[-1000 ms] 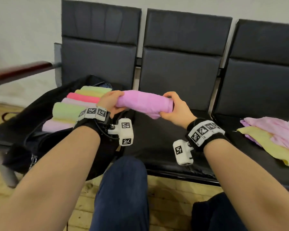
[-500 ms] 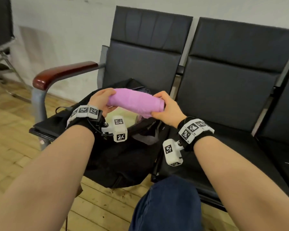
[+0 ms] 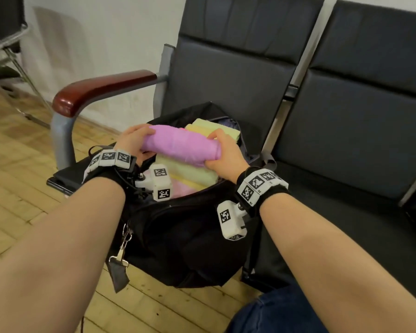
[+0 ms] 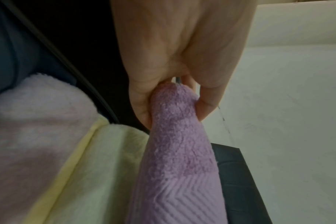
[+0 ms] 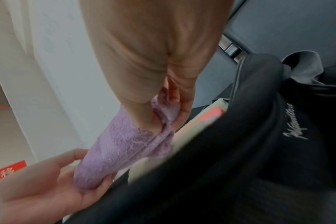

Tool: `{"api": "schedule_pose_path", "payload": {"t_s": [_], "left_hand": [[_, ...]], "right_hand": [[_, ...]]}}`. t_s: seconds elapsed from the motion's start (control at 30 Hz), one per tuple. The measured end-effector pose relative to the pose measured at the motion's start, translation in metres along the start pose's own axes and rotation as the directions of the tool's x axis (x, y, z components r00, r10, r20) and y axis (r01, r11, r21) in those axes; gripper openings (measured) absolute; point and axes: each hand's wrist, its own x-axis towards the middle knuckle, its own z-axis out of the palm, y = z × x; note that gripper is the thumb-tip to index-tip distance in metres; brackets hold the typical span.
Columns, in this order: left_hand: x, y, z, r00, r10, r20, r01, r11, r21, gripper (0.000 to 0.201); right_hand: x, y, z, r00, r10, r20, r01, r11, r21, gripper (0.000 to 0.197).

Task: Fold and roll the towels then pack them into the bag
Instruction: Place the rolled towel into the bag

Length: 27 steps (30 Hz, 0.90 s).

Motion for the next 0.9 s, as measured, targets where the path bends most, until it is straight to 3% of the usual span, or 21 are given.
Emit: {"api": "schedule_pose_path", "payload": {"t_s": [0.03,0.1,0.13,0.17,0.27,0.4,0.53,0.6,0.67,0.73,0.8,0.83,0.9], "left_hand": [[0.009,-0.004,-0.004,0.997,-0.079,0.000,0.079,0.995,0.055,0.030],[0.046,-0.024,-0.018,0.973,-0.226,-0.041,0.230,0.954,0.191,0.088],[0.055,-0.033,-0.023,0.950,-0.311,-0.033,0.310,0.920,0.238,0.105],[0.049,-0.034,-0.023,0.937,-0.349,-0.029,0.343,0.898,0.273,0.109],[0.032,-0.030,-0.019,0.941,-0.336,-0.038,0.326,0.870,0.370,0.096],[0.074,-0.044,-0.028,0.951,-0.302,-0.069,0.305,0.874,0.379,0.121],[0.082,-0.049,-0.021,0.969,-0.246,-0.027,0.236,0.889,0.393,0.114],[0.068,-0.045,-0.014,0.955,-0.297,0.010,0.266,0.869,0.416,0.108],[0.043,-0.036,-0.005,0.941,-0.337,-0.042,0.314,0.817,0.483,0.103],[0.012,-0.021,0.007,0.943,-0.326,-0.072,0.300,0.736,0.606,0.082],[-0.010,-0.011,0.018,0.963,-0.242,-0.120,0.247,0.612,0.751,0.038],[-0.016,-0.007,0.020,0.983,-0.142,-0.118,0.178,0.547,0.818,0.028],[-0.012,-0.006,0.020,0.995,0.007,-0.096,0.083,0.439,0.895,0.035]], "right_hand": [[-0.003,0.004,0.004,1.000,0.018,0.017,-0.018,1.000,-0.014,0.048],[-0.010,0.011,0.011,0.995,0.040,0.090,-0.034,0.997,-0.070,0.050],[-0.014,0.014,0.015,0.989,0.044,0.140,-0.028,0.993,-0.111,0.052],[-0.018,0.015,0.018,0.979,0.052,0.196,-0.020,0.987,-0.162,0.054],[-0.025,0.016,0.025,0.947,0.080,0.311,0.012,0.959,-0.284,0.059],[-0.025,0.014,0.023,0.931,0.093,0.354,0.034,0.941,-0.336,0.061],[-0.024,0.011,0.014,0.940,0.127,0.318,0.010,0.918,-0.396,0.062],[-0.026,0.010,0.014,0.938,0.132,0.321,0.006,0.918,-0.397,0.063],[-0.028,0.009,0.017,0.919,0.147,0.366,0.006,0.923,-0.386,0.062],[-0.027,0.009,0.015,0.895,0.178,0.409,-0.008,0.923,-0.384,0.062],[-0.025,0.005,0.009,0.902,0.204,0.381,-0.018,0.899,-0.438,0.055],[-0.023,0.004,0.006,0.922,0.185,0.339,0.011,0.865,-0.502,0.050],[-0.020,0.003,0.004,0.955,0.092,0.283,0.086,0.825,-0.559,0.049]]}}
